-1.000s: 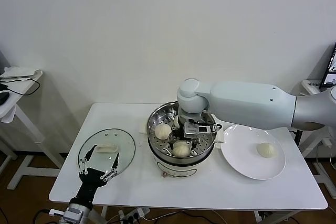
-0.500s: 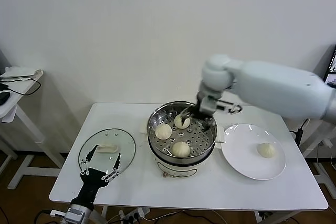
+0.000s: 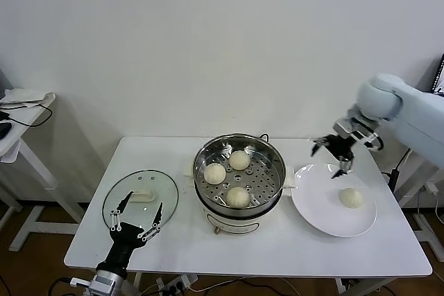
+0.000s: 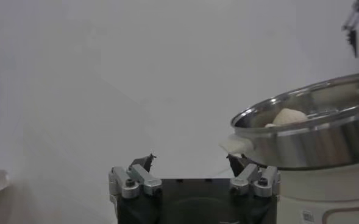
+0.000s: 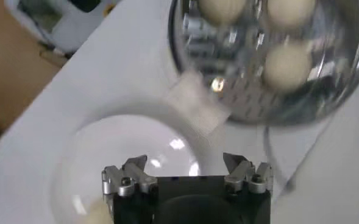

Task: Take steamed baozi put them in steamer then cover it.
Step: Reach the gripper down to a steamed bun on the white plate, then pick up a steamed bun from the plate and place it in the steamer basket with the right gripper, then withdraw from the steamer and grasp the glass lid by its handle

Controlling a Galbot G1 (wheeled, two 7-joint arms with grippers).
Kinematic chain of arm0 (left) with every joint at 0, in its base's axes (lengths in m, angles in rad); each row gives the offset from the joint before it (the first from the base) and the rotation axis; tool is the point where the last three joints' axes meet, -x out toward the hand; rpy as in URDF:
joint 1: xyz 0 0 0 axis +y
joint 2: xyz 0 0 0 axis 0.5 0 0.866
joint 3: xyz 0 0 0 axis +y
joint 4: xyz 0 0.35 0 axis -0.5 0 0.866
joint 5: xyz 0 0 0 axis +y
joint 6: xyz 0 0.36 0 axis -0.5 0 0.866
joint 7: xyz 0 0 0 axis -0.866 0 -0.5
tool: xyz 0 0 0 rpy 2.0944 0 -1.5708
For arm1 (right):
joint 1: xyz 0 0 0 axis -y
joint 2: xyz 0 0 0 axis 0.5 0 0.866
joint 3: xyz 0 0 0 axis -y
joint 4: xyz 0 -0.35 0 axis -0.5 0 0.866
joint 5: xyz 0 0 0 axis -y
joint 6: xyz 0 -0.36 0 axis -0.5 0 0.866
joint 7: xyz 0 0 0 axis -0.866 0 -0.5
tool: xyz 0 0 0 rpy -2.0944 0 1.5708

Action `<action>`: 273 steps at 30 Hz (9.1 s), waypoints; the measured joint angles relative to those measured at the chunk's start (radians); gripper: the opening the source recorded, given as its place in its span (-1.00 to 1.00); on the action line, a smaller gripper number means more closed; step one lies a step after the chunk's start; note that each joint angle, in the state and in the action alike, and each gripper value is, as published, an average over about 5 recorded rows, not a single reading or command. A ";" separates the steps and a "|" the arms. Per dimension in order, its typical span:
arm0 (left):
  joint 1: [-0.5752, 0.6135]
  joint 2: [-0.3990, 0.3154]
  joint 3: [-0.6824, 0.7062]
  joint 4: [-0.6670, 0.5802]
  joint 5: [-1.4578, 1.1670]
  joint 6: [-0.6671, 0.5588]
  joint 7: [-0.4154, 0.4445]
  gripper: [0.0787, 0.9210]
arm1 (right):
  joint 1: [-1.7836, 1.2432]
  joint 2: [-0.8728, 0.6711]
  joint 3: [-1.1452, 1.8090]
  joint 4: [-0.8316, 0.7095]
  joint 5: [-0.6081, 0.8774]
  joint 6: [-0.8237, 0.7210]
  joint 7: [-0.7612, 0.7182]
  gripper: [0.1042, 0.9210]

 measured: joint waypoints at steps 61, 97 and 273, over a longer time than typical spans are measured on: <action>-0.016 -0.005 0.004 0.027 0.004 0.002 -0.003 0.77 | -0.526 0.165 0.574 -0.434 -0.416 -0.114 0.135 0.47; -0.013 0.005 0.014 0.005 0.006 -0.008 -0.004 0.77 | 0.087 -0.094 -0.073 0.085 0.149 -0.425 0.121 0.43; -0.423 0.077 -0.042 0.660 1.298 -0.119 -0.477 0.77 | -1.817 0.730 1.669 0.596 0.441 0.197 1.368 0.76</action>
